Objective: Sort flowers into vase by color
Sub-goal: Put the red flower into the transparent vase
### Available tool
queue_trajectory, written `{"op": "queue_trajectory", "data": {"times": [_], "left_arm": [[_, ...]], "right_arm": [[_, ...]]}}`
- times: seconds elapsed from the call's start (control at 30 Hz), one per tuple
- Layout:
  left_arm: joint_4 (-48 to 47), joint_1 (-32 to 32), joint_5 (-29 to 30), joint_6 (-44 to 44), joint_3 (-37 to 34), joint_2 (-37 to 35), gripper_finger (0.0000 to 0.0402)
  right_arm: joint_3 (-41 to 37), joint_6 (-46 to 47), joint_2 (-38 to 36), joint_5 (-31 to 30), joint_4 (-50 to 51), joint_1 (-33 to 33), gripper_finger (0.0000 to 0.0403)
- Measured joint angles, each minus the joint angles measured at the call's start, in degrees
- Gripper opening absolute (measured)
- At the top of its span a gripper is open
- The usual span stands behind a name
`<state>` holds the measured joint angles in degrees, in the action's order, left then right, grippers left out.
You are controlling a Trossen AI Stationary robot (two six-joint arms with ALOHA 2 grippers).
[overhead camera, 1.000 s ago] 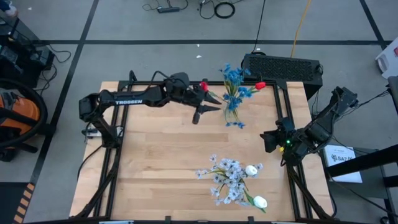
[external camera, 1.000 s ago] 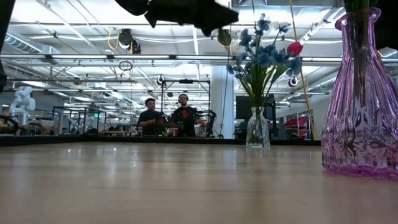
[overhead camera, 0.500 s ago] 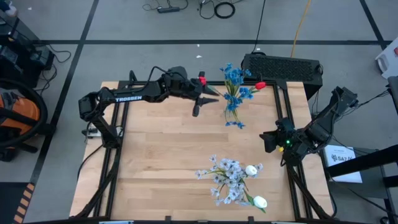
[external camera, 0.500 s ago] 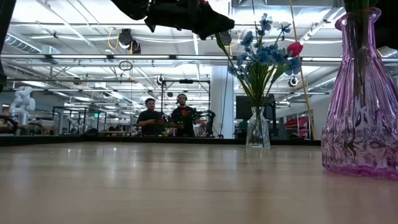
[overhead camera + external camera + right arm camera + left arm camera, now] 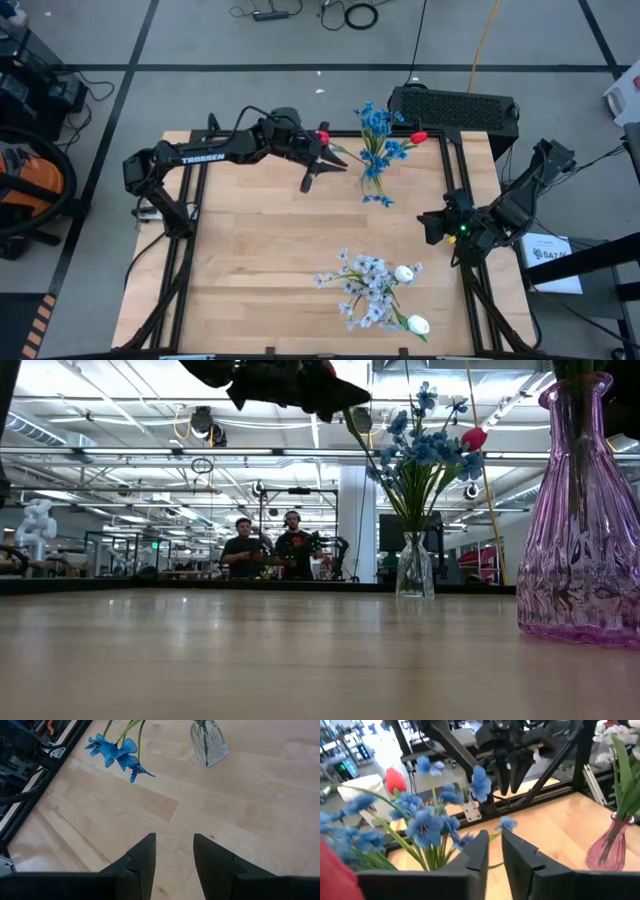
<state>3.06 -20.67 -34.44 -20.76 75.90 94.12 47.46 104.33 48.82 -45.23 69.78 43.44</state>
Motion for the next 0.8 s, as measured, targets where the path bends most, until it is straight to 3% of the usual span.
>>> {"op": "queue_trajectory", "data": {"times": [0.17,0.33,0.5,0.7,0.8], "left_arm": [[-2.13,-0.29,0.00,-5.08,-0.03,-2.59,0.0008],[-6.87,-0.63,0.02,-5.10,0.02,-4.37,0.0004],[-21.20,-0.30,0.66,-3.46,0.07,-3.77,0.0002],[-37.45,1.74,12.40,3.96,-0.02,-1.69,0.0001],[-41.17,1.90,13.64,10.66,-0.02,-0.73,0.0001]], "right_arm": [[0.00,-0.02,0.00,-0.01,0.35,0.00,0.0123],[0.00,-0.16,0.00,-0.02,0.39,0.00,0.0123],[0.00,-0.20,0.02,-0.02,1.22,0.00,0.0123],[0.00,-0.22,0.02,-0.02,3.26,0.00,0.0123],[0.00,-0.32,0.01,-0.05,3.95,0.00,0.0123]]}}
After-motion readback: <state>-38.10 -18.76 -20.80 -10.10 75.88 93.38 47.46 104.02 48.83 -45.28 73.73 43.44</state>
